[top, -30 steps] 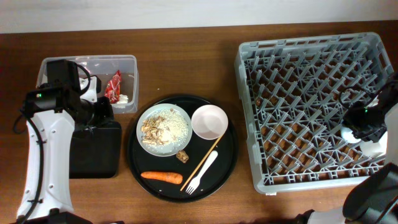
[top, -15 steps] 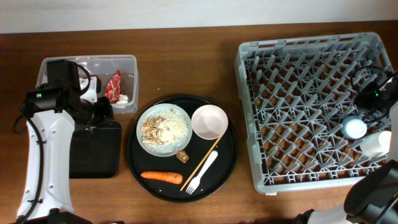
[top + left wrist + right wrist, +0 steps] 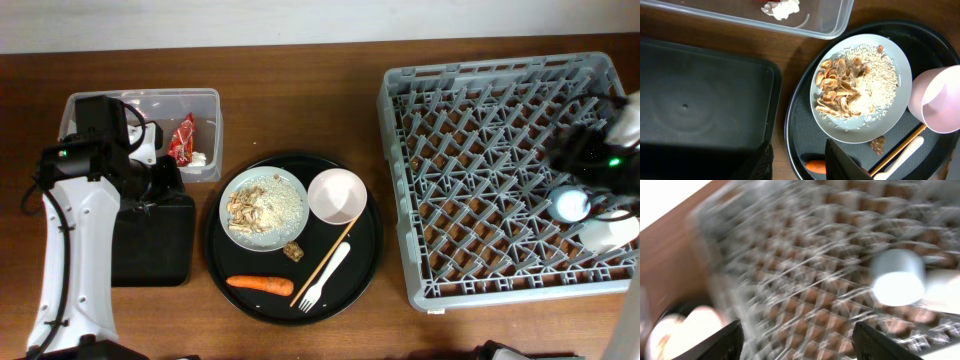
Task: Sort waste into correct bins and load items into the dishwasher rack
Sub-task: 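Reach the right gripper to the pink cup and grasp it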
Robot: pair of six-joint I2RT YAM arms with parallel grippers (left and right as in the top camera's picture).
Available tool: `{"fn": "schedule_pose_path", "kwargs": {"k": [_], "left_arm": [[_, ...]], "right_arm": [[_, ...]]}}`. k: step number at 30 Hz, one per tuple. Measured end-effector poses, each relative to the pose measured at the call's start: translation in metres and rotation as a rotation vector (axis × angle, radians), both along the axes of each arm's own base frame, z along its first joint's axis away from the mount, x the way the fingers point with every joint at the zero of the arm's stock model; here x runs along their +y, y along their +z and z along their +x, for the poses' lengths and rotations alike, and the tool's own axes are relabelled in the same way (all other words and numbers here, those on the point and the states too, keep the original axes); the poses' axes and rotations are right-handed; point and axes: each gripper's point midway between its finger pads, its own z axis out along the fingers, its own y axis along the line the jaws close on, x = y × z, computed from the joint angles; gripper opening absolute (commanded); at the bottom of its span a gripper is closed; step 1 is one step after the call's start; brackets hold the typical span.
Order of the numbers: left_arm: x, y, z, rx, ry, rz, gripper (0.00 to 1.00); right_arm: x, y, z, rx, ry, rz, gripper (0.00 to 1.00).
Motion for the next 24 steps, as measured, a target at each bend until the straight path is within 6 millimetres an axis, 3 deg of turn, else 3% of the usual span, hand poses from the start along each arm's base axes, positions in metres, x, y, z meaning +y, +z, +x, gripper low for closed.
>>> {"fn": "schedule_pose_path", "kwargs": {"k": [5,7,10,13,17,18,19,24], "left_arm": [[0.000,0.000,-0.001,0.003,0.000,-0.001,0.34],[0.000,0.000,-0.001,0.005,0.000,-0.001,0.34],[0.000,-0.001,-0.002,0.008,0.000,-0.002,0.34],[0.000,-0.001,-0.003,0.011,0.000,-0.002,0.35],[-0.001,-0.001,-0.003,0.012,0.000,-0.002,0.34],[0.000,-0.001,-0.003,0.011,0.000,-0.002,0.34],[0.000,-0.001,-0.003,0.011,0.000,-0.002,0.35],[0.000,-0.001,-0.003,0.011,0.000,-0.002,0.34]], "right_arm": [[0.089,-0.010,0.007,0.032,0.351,0.031,0.69],[0.135,-0.018,0.016,0.035,0.513,0.032,0.67],[0.198,-0.040,0.027,0.061,0.705,0.000,0.67],[0.236,-0.073,0.037,0.117,0.793,-0.047,0.63],[0.265,-0.127,0.058,0.208,0.773,-0.113,0.56],[0.268,-0.141,0.063,0.229,0.757,-0.124,0.50],[0.270,-0.163,0.071,0.264,0.727,-0.138,0.49],[0.268,-0.212,0.083,0.349,0.661,-0.160,0.43]]}}
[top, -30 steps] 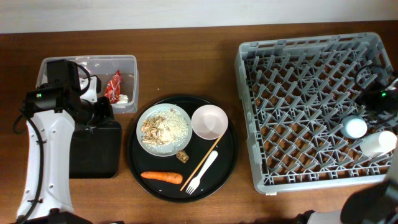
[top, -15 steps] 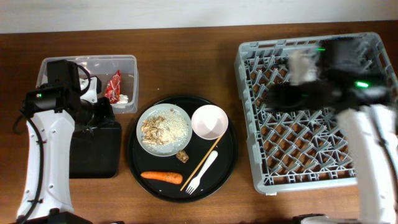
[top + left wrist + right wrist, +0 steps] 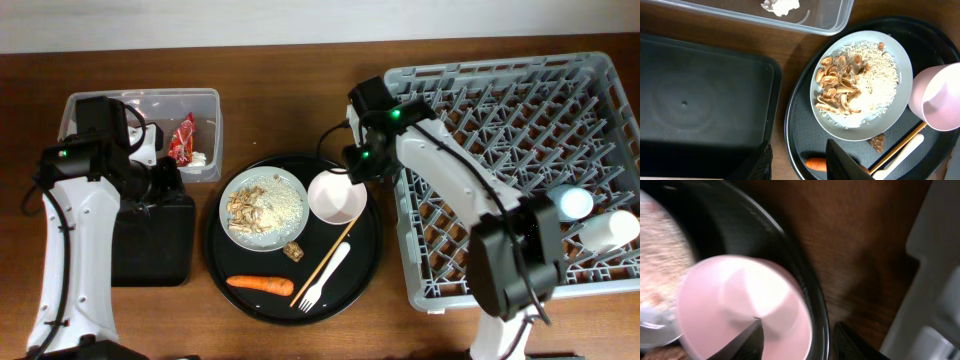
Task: Sort waste into correct bins and load items into the dishwasher rack
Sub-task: 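Reach the right gripper to the pink cup and grasp it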
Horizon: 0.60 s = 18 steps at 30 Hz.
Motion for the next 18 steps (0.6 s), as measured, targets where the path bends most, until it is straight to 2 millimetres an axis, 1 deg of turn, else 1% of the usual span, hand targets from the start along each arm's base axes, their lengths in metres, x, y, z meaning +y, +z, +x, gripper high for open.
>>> {"fn": "schedule_pose_path", "kwargs": {"k": [1,3,4,5,6,8,11,13,15,16,18], "left_arm": [[0.000,0.000,0.000,0.000,0.000,0.000,0.35],[0.000,0.000,0.000,0.000,0.000,0.000,0.34],[0.000,0.000,0.000,0.000,0.000,0.000,0.35],[0.000,0.000,0.000,0.000,0.000,0.000,0.34],[0.000,0.000,0.000,0.000,0.000,0.000,0.35],[0.000,0.000,0.000,0.000,0.000,0.000,0.34],[0.000,0.000,0.000,0.000,0.000,0.000,0.35],[0.000,0.000,0.000,0.000,0.000,0.000,0.35],[0.000,0.000,0.000,0.001,0.000,0.000,0.34],[0.000,0.000,0.000,0.000,0.000,0.000,0.34],[0.000,0.000,0.000,0.001,0.000,0.000,0.34]], "right_arm": [[0.000,-0.008,-0.001,0.017,-0.005,-0.007,0.39],[-0.002,-0.023,-0.003,0.052,-0.012,-0.024,0.34],[-0.002,-0.031,-0.005,0.072,-0.011,-0.034,0.25],[-0.002,-0.032,-0.005,0.074,-0.011,-0.037,0.14],[-0.003,-0.040,-0.008,0.096,-0.014,-0.047,0.04],[-0.004,-0.047,-0.014,0.129,-0.011,-0.058,0.04],[-0.006,-0.044,-0.019,0.152,-0.019,-0.068,0.04],[-0.010,-0.039,-0.022,0.166,-0.021,-0.092,0.04],[-0.018,-0.024,-0.019,0.161,-0.030,-0.133,0.04],[-0.021,-0.011,-0.012,0.133,-0.036,-0.144,0.04],[-0.034,0.033,0.009,0.024,-0.069,-0.175,0.04]]}}
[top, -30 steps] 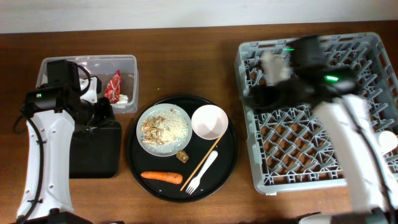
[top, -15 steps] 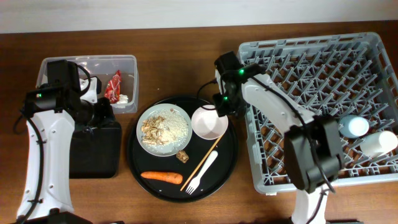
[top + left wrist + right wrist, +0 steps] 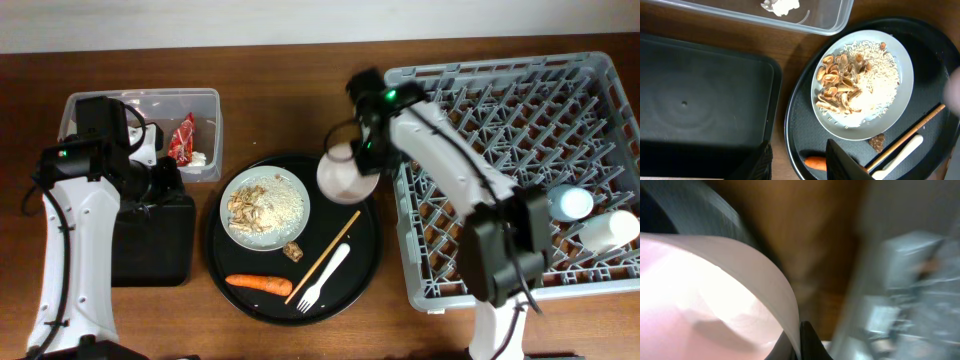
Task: Sort waste into correct bins and load items into the dishwasher rack
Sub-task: 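Reach the right gripper to the pink cup and grasp it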
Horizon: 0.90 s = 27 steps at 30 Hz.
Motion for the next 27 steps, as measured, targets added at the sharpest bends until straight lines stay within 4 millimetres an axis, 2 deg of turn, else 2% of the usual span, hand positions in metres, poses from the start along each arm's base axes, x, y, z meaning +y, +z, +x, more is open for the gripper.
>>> {"fn": "schedule_pose_path", "kwargs": {"k": [3,6,7,9,10,11,12,15,17,19,22,27], "left_arm": [[0.000,0.000,-0.001,0.003,0.000,0.000,0.34],[0.000,0.000,-0.001,0.003,0.000,-0.001,0.34],[0.000,0.000,-0.001,0.003,0.000,0.000,0.35],[0.000,0.000,-0.001,0.003,0.000,-0.001,0.34],[0.000,0.000,-0.001,0.003,0.000,-0.001,0.34],[0.000,0.000,-0.001,0.004,0.000,-0.001,0.35],[0.000,0.000,-0.001,0.005,0.000,-0.002,0.35],[-0.001,0.000,-0.001,0.006,0.000,-0.003,0.35],[-0.002,0.000,-0.002,0.009,-0.002,-0.008,0.34],[-0.002,0.000,-0.002,0.010,-0.002,-0.010,0.34],[-0.002,0.000,-0.002,0.010,-0.002,-0.010,0.34],[-0.002,0.000,-0.002,0.009,-0.002,-0.010,0.34]], "right_arm": [[-0.040,0.075,0.028,-0.224,-0.080,-0.082,0.04],[-0.105,0.131,0.038,-0.394,-0.219,-0.251,0.04],[-0.138,0.146,0.035,-0.431,-0.305,-0.351,0.04],[-0.197,0.161,0.023,-0.460,-0.487,-0.541,0.04],[-0.215,0.165,0.018,-0.470,-0.551,-0.599,0.04],[-0.243,0.170,0.013,-0.488,-0.643,-0.683,0.04],[-0.254,0.172,0.011,-0.498,-0.681,-0.720,0.04],[-0.309,0.174,0.002,-0.515,-0.843,-0.854,0.04],[-0.342,0.168,-0.004,-0.497,-0.925,-0.928,0.04],[-0.362,0.159,-0.006,-0.476,-0.966,-0.968,0.04],[-0.373,0.143,-0.001,-0.453,-0.979,-0.999,0.04],[-0.361,0.102,0.018,-0.388,-0.908,-1.013,0.09]]}}
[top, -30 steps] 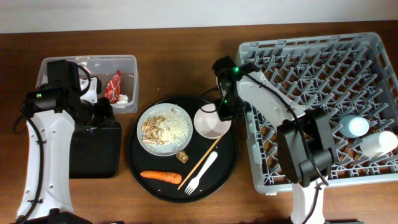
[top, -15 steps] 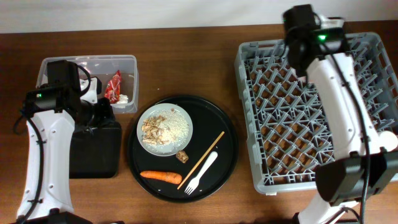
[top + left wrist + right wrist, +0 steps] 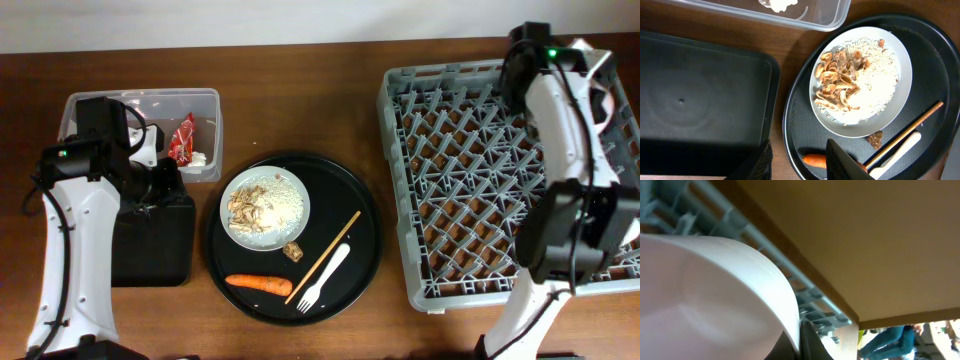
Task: Sort waste into correct bins and load items into the dishwasher rack
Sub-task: 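Reach the right gripper to the pink cup and grasp it, then place the pink cup in the rack with the right gripper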
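The pink bowl (image 3: 715, 295) is held by its rim in my right gripper (image 3: 799, 342), which is shut on it. From overhead the bowl (image 3: 603, 98) is at the far right corner of the grey dishwasher rack (image 3: 392, 200). On the black tray (image 3: 360, 250) sit a plate (image 3: 855, 129) of rice and shells, a carrot (image 3: 259, 284), a chopstick (image 3: 325, 258) and a white fork (image 3: 325, 280). My left gripper (image 3: 797, 162) hangs open and empty over the gap between the black bin (image 3: 150, 240) and the tray.
A clear container (image 3: 140, 110) at the back left holds a red wrapper (image 3: 183, 138) and white paper. A small brown scrap (image 3: 293, 251) lies on the tray beside the plate. My right arm stretches across the rack's right half.
My right gripper has carried the pink bowl from the tray's right edge, beside the rack's left wall, to the rack's far right corner. The left arm has barely shifted.
At first my right gripper was over the rack's right side while the bowl stood on the tray. Then it was open at the bowl's rim on the tray. After that it held the bowl tilted, clear of the tray, and now holds it at the rack's far right.
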Robot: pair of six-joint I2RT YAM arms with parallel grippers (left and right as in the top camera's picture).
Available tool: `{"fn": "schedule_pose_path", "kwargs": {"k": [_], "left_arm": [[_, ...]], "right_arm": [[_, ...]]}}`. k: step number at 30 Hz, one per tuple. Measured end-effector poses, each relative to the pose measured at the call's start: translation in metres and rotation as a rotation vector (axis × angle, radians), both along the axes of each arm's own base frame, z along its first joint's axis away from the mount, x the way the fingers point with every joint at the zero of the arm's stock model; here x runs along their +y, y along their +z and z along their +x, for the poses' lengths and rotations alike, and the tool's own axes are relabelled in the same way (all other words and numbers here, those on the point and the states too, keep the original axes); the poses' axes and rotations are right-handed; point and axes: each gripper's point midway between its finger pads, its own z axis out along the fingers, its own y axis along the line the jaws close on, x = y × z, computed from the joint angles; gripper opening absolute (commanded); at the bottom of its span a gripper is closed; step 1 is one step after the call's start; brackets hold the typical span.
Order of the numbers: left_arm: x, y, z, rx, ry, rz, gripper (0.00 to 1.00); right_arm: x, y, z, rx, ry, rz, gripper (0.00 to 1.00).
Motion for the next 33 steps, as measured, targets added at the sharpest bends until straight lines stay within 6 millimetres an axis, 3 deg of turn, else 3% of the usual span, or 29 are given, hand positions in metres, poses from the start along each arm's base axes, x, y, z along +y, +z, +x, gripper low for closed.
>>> {"fn": "schedule_pose_path", "kwargs": {"k": [4,9,13,14,15,20,21,24,27,32,33], "left_arm": [[0.000,0.000,0.000,0.000,0.000,0.000,0.34],[0.000,0.000,0.000,0.000,0.000,0.000,0.35],[0.000,0.000,0.000,0.000,0.000,0.000,0.35],[0.000,0.000,0.000,0.000,0.000,0.000,0.35],[0.000,0.000,0.000,0.000,0.000,0.000,0.34],[0.000,0.000,0.000,-0.001,0.000,0.000,0.34],[0.000,0.000,0.000,0.000,0.000,0.000,0.35],[-0.001,0.000,0.000,0.001,-0.001,-0.003,0.35],[-0.001,0.000,-0.001,0.004,-0.001,-0.004,0.35],[-0.001,0.000,-0.002,0.007,-0.001,-0.004,0.35],[-0.001,0.000,-0.002,0.007,-0.001,-0.004,0.35]], "right_arm": [[0.026,-0.036,0.016,0.071,0.061,0.042,0.16],[0.090,-0.056,0.035,0.079,0.193,0.159,0.20],[0.140,-0.068,0.036,0.130,0.291,0.242,0.24],[0.148,-0.070,0.035,0.145,0.307,0.255,0.32],[0.158,-0.073,0.030,0.175,0.324,0.271,0.56],[0.183,-0.081,0.009,0.286,0.350,0.338,0.93],[0.186,-0.081,0.000,0.312,0.331,0.351,0.99],[0.187,-0.081,-0.010,0.318,0.297,0.376,0.99],[0.192,-0.071,-0.016,0.260,0.280,0.435,0.99],[0.193,-0.001,-0.033,0.038,0.325,0.605,0.99],[0.194,0.022,-0.040,-0.015,0.379,0.676,0.99]]}}
